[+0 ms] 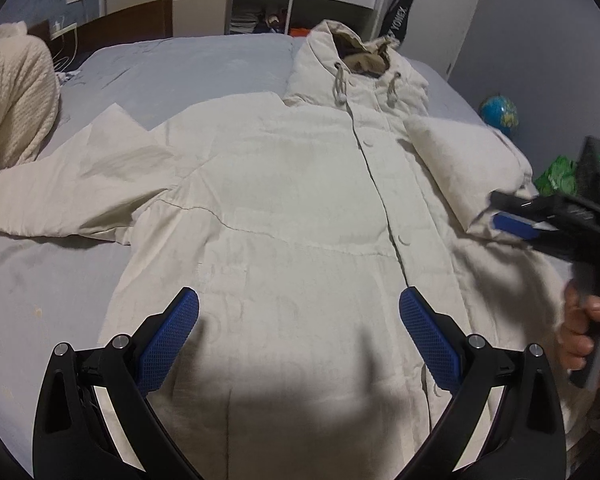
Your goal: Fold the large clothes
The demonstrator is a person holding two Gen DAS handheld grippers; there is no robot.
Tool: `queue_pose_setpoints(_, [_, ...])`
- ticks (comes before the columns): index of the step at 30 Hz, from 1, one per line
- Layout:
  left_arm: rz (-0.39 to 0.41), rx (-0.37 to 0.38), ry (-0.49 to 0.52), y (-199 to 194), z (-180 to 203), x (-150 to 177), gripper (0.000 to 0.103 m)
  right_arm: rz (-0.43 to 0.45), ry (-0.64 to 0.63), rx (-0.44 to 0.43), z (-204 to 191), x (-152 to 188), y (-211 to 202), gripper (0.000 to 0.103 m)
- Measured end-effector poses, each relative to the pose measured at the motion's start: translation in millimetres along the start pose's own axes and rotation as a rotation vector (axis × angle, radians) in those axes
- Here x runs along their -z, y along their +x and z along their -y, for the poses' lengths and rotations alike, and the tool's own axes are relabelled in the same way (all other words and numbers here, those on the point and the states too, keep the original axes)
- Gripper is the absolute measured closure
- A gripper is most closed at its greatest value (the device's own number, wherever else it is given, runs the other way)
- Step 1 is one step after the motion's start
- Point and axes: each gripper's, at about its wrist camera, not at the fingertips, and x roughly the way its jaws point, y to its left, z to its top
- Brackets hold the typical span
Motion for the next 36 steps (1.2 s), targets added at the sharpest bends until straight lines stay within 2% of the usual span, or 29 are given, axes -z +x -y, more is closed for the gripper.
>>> queue_pose_setpoints(3, [-0.016, -0.013, 0.059, 6, 17, -2, 0.006, 0.068, 0.045, -0.003, 15, 5, -31, 0.042])
queue_pose_setpoints(5, [-0.012, -0.022, 0.113, 8, 35, -6, 0.006, 0.134, 0.080, 0.032, 30, 8, -54, 0.042])
queue_pose_setpoints(9, [0.002, -0.012, 0.212, 17, 80, -23, 0.006, 0.266, 0.143, 0.136, 62, 13, -86, 0.041])
queue_pose_setpoints(12, [0.022, 0.007, 0.313, 29, 127, -39, 0.007, 0.344, 0.255, 0.153, 91, 19, -98, 0.041])
queue_pose_setpoints(18, [0.049, 0.000, 0.496, 67, 223, -63, 0.007, 0.400, 0.280, 0.131, 105, 18, -102, 0.041])
queue_pose_setpoints(20, [0.050, -0.016, 0.533, 80, 242, -68, 0.007, 0.394, 0.278, 0.125, 108, 16, -98, 0.040])
queue_pose_setpoints(23, [0.040, -0.043, 0.586, 100, 265, -74, 0.013, 0.375, 0.291, 0.132, 114, 17, -91, 0.040])
queue_pose_setpoints(27, [0.016, -0.075, 0.616, 121, 281, -82, 0.018, 0.368, 0.302, 0.139, 119, 15, -85, 0.040])
queue_pose_setpoints(32, [0.020, -0.085, 0.616, 123, 284, -85, 0.018, 0.383, 0.360, 0.126, 133, 19, -87, 0.040])
queue_pose_setpoints(36, [0.012, -0.095, 0.620, 127, 287, -86, 0.026, 0.393, 0.419, 0.111, 144, 21, -87, 0.040])
